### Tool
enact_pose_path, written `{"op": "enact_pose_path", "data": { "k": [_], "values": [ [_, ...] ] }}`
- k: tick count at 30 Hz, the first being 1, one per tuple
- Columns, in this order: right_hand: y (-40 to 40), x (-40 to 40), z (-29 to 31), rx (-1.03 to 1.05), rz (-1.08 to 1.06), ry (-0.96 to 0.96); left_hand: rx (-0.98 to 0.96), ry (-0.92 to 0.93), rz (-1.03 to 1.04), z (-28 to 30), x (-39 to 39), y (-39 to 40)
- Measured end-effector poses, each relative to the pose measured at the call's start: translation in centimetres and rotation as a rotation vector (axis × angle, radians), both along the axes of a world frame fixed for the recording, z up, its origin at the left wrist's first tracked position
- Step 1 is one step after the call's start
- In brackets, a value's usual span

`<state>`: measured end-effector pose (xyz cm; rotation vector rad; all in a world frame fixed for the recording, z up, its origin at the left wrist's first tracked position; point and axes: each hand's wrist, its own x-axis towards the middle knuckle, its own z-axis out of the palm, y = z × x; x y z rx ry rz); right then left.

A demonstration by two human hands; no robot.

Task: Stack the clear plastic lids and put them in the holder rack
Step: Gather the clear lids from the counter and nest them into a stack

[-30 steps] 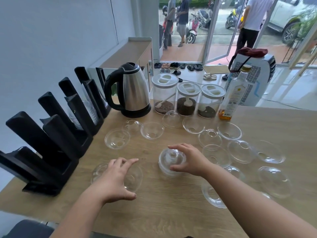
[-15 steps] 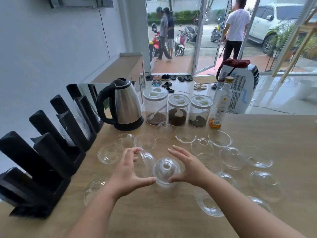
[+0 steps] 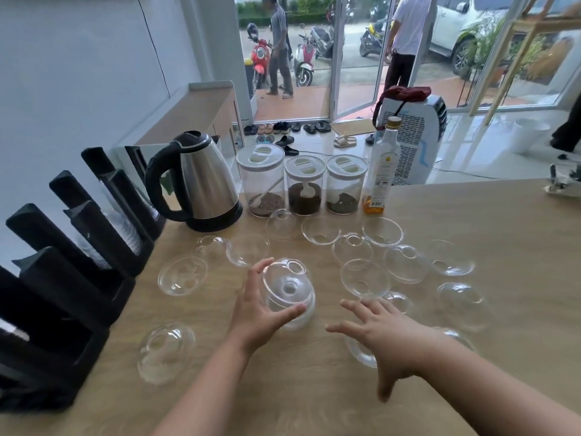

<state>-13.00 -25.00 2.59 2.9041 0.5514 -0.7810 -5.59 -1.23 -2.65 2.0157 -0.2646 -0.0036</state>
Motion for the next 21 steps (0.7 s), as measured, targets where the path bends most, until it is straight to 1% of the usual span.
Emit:
{"op": "enact_pose_path", "data": {
  "k": [3,5,7,9,11,16,21],
  "values": [
    [0.1,-0.5,-0.8,-0.084,0.036,-0.042,0.057,0.037,0.013,-1.3,-0.5,0.3],
    [0.2,-0.5,-1.1,-0.098,0.050,-0.085,0.101,0.041,0.020,-2.0,-0.6,0.5],
    [0.2,-0.3,-1.1,-0.060,0.050,-0.113,0.144,0.040,0.024,-2.5,-0.6,0.6],
    [-0.1,0.2,-1.0,0.030,0.039,-0.132,0.168,0.041,0.029,-2.8,-0.6,0.5],
    [-0.5,0.7,-0.4,0.184,0.002,-0.145,0.182,0.046,0.035,-2.9,-0.5,0.5],
    [-1.4,2.3,2.3,0.816,-0.238,-0.193,0.294,0.054,-0.016,-2.5,0.1,0.5],
    [-0.9,4.7,1.4,1.304,-0.467,-0.235,0.456,0.079,-0.052,-1.3,1.1,0.2]
  ]
}}
